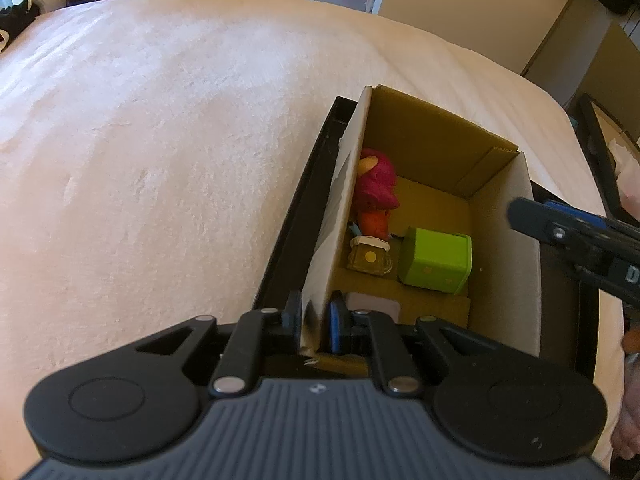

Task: Organize rigid objects
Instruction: 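Carry the pink doll into the cardboard box and release it, then move the right gripper to the brown bear figure and grasp it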

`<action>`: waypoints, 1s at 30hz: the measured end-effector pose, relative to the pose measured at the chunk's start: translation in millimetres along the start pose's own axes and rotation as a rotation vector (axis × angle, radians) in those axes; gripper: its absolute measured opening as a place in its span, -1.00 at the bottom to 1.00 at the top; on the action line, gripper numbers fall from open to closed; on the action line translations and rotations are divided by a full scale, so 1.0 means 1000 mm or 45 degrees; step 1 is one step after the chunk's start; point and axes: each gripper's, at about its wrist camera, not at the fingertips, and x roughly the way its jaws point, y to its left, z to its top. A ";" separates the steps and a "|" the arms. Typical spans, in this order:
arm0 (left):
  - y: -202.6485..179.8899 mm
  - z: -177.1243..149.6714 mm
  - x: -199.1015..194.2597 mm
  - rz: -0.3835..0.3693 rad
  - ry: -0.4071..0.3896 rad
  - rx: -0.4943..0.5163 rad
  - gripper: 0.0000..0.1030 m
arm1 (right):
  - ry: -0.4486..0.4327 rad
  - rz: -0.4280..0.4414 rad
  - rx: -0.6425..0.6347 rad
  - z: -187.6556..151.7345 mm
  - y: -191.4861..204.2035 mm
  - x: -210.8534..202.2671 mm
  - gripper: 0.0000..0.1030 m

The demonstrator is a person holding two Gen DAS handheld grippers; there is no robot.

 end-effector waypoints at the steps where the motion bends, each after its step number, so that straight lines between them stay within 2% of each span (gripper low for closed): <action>1: 0.000 0.000 -0.001 0.005 0.005 -0.002 -0.74 | 0.001 0.001 0.006 0.000 -0.003 -0.002 0.01; 5: -0.002 0.001 -0.003 0.030 0.005 -0.021 -0.69 | 0.037 -0.022 0.006 -0.005 -0.013 -0.006 0.01; 13: -0.007 0.001 -0.008 0.076 0.011 -0.025 -0.64 | 0.038 -0.060 0.009 -0.009 -0.038 -0.021 0.04; 19: -0.013 0.002 -0.008 0.107 0.004 -0.016 -0.40 | 0.051 -0.120 0.052 -0.016 -0.072 -0.026 0.06; 24: -0.019 0.003 -0.008 0.134 -0.001 -0.019 -0.07 | 0.050 -0.159 0.071 -0.019 -0.095 -0.027 0.09; 27: -0.024 0.004 -0.007 0.154 -0.003 -0.004 0.02 | 0.045 -0.173 0.094 -0.020 -0.111 -0.028 0.11; 30: -0.029 0.005 -0.005 0.172 -0.006 0.009 0.10 | 0.042 -0.187 0.110 -0.021 -0.121 -0.029 0.24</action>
